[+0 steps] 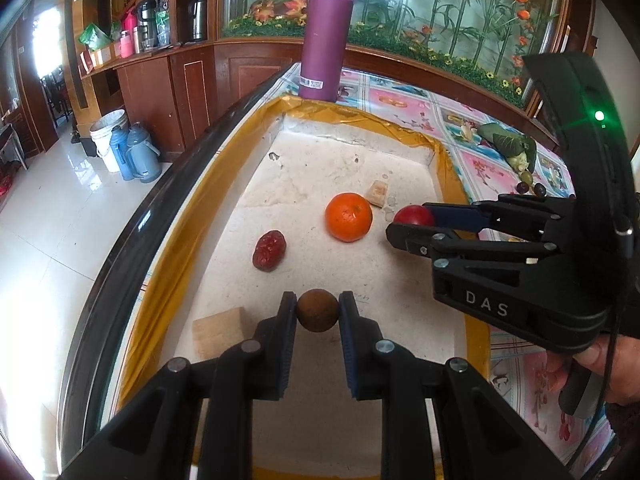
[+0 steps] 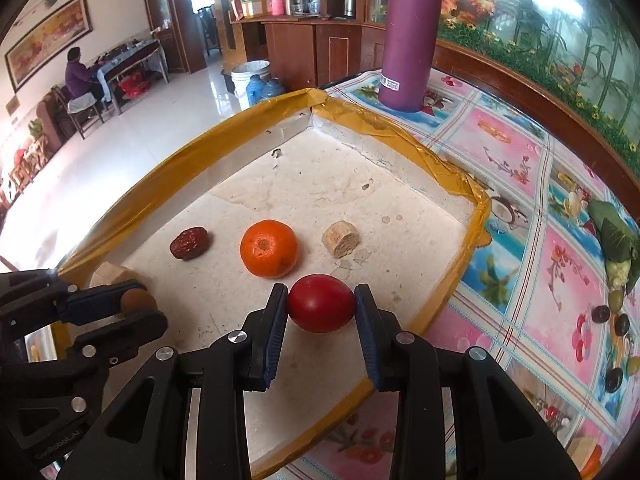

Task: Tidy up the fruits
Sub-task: 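Carry the tomato in the right gripper and brown fruit in the left over the tray, then open both grippers to drop the tomato and brown fruit into the tray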

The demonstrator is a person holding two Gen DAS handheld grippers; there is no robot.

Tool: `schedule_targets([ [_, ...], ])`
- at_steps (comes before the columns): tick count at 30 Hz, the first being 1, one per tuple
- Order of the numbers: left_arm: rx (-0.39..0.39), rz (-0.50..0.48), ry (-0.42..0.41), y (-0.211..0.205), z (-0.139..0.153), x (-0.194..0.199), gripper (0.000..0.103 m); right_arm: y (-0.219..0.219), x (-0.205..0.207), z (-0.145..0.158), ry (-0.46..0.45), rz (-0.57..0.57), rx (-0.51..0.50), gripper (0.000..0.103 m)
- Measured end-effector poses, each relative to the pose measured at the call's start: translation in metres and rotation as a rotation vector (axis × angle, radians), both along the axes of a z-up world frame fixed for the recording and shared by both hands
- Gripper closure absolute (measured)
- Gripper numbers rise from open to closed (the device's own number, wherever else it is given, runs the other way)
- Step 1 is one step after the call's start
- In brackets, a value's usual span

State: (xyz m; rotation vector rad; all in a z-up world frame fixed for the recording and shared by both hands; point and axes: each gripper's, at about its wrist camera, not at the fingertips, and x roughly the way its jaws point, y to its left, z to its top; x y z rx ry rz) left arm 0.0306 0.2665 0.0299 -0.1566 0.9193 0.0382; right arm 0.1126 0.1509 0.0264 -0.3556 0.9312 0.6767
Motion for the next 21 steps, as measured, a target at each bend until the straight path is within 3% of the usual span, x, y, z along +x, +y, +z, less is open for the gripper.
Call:
schedule_targets([
  [12,-0.008,0.012,0.05,0.004,-0.015,0.006,0.079,0.009,0.0,-0.006,-0.04,0.033,-0.06,0.07],
  [16,-0.011,0.01,0.055,0.003,-0.014,0.004,0.069,0.01,-0.002,-0.006,-0.045,0.039,-0.071,0.067],
  [21,0.0,0.011,0.051,0.004,-0.012,-0.003,0.067,0.008,-0.008,-0.003,-0.055,0.032,-0.067,0.066],
])
